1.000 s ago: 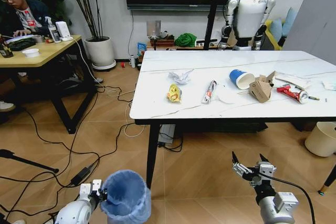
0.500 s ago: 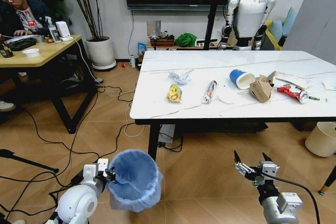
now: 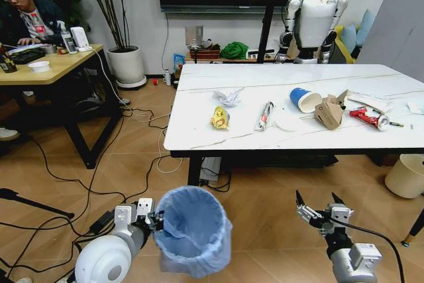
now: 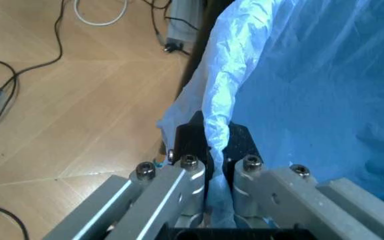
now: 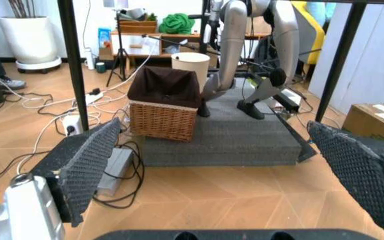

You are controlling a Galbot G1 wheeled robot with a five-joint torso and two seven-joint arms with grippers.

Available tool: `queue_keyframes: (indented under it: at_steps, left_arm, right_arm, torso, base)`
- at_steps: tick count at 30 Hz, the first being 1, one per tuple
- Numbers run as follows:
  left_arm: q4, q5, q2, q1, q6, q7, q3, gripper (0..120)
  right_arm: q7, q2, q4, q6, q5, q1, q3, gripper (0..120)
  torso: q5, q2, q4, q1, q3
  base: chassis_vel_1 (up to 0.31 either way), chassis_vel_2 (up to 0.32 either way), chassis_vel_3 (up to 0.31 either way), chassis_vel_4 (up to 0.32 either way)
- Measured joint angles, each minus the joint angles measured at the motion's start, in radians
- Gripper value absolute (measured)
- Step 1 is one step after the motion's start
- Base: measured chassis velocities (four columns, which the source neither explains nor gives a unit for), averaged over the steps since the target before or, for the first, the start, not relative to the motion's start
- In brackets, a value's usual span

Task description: Pick up the trash bin and place the trash from the table into it.

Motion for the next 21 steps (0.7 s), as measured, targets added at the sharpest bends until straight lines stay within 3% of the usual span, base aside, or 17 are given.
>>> queue_keyframes:
  at_steps: [9,12,16,21]
  left_arm:
    - [-0.134,-0.152,0.110,-0.004,-0.002,-0.115,-0.007,0]
    - [-0.145,-0.167,0.122,-0.003,-0.003,-0.122,-0.015,0]
    - [-0.197,-0.266,0.161,0.015,-0.003,-0.192,-0.038,0]
    - [-0.226,-0.285,0.177,0.065,-0.004,-0.198,-0.085,0]
  right_arm:
    - [0.000,0.002,0.004,-0.005,0.004,0.003,0.008,100]
    - [0.000,0.002,0.011,-0.011,0.008,0.005,0.010,100]
    - [0.000,0.003,0.052,-0.031,0.032,0.001,0.021,100]
    - [0.001,0.004,0.109,-0.051,0.076,-0.019,0.033,100]
  torso:
    - [0.0001,0.000,0.0000,0.000,0.000]
    - [0.0000,0.000,0.0002,0.000,0.000]
    - [-0.0001,0.000,0.0001,0.000,0.000]
    - [-0.0001,0.000,0.0001,0.000,0.000]
  base:
    - [0.000,0.000,0.000,0.000]
    - [0.000,0.000,0.000,0.000]
    - [0.000,0.000,0.000,0.000]
    - [0.000,0.000,0.000,0.000]
